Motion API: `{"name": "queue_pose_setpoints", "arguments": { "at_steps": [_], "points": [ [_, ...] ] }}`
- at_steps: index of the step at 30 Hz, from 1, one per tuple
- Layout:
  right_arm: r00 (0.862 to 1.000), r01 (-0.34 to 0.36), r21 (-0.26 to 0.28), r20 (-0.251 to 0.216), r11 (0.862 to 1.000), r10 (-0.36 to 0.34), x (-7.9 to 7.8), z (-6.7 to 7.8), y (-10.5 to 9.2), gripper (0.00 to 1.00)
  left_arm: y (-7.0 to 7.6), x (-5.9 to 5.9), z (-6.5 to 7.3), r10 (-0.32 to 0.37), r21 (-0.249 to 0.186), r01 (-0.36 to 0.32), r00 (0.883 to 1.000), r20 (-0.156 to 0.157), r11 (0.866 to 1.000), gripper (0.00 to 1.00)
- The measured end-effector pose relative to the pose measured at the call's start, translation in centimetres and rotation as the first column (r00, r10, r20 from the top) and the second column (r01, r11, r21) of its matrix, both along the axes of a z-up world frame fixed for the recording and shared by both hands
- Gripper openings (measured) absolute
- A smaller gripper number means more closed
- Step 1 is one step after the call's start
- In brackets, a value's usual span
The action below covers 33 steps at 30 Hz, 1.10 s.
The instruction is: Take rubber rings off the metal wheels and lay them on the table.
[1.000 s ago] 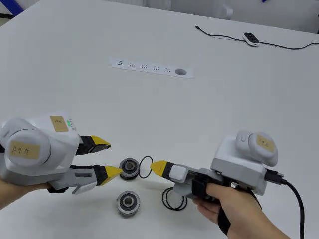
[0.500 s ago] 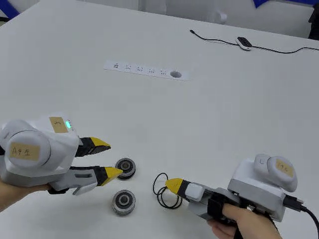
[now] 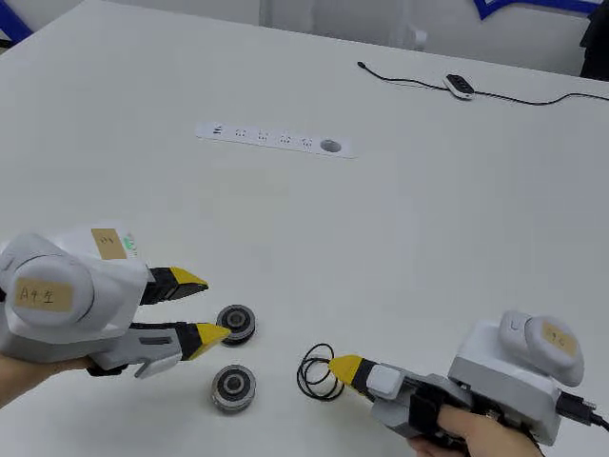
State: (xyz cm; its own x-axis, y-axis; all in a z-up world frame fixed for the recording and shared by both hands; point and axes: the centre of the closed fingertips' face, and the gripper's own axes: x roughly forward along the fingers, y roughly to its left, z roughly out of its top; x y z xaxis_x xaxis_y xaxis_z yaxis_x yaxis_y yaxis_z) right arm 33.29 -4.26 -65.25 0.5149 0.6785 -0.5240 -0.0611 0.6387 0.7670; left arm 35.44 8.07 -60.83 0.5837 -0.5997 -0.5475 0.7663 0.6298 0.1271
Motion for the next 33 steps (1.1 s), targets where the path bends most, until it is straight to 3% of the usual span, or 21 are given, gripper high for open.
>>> {"name": "queue_pose_setpoints", "arguments": {
  "at_steps": [9, 13, 21, 29, 33],
  "points": [
    [0.999, 0.016, -0.047, -0.051, 0.999, -0.018, -0.6, -0.9, -0.7, 0.02, 0.0, 0.0, 0.0, -0.005, 0.005, 0.005, 1.0, -0.002, 1.0, 0.33],
    [0.998, -0.007, -0.075, -0.059, 0.997, 0.002, -1.0, -1.2, -0.8, 0.08, -0.1, 0.0, -0.1, -0.007, 0.005, 0.007, 1.0, -0.003, 1.0, 0.33],
    [0.999, -0.037, -0.146, -0.031, 0.989, 0.033, -1.2, -1.2, -1.4, 0.11, -0.2, 0.0, -0.2, -0.015, 0.009, 0.015, 1.0, -0.005, 1.0, 0.33],
    [0.999, 0.025, -0.085, 0.037, 0.996, -0.022, 0.7, 0.7, -1.6, 0.13, -0.2, 0.3, -0.7, -0.029, 0.026, 0.029, 1.0, -0.012, 0.999, 0.33],
    [0.995, 0.028, -0.014, 0.097, 0.999, -0.027, 1.9, 2.3, -0.6, 0.15, -0.3, 0.6, -0.9, -0.04, 0.035, 0.04, 0.999, -0.018, 0.999, 0.33]
  ]
}}
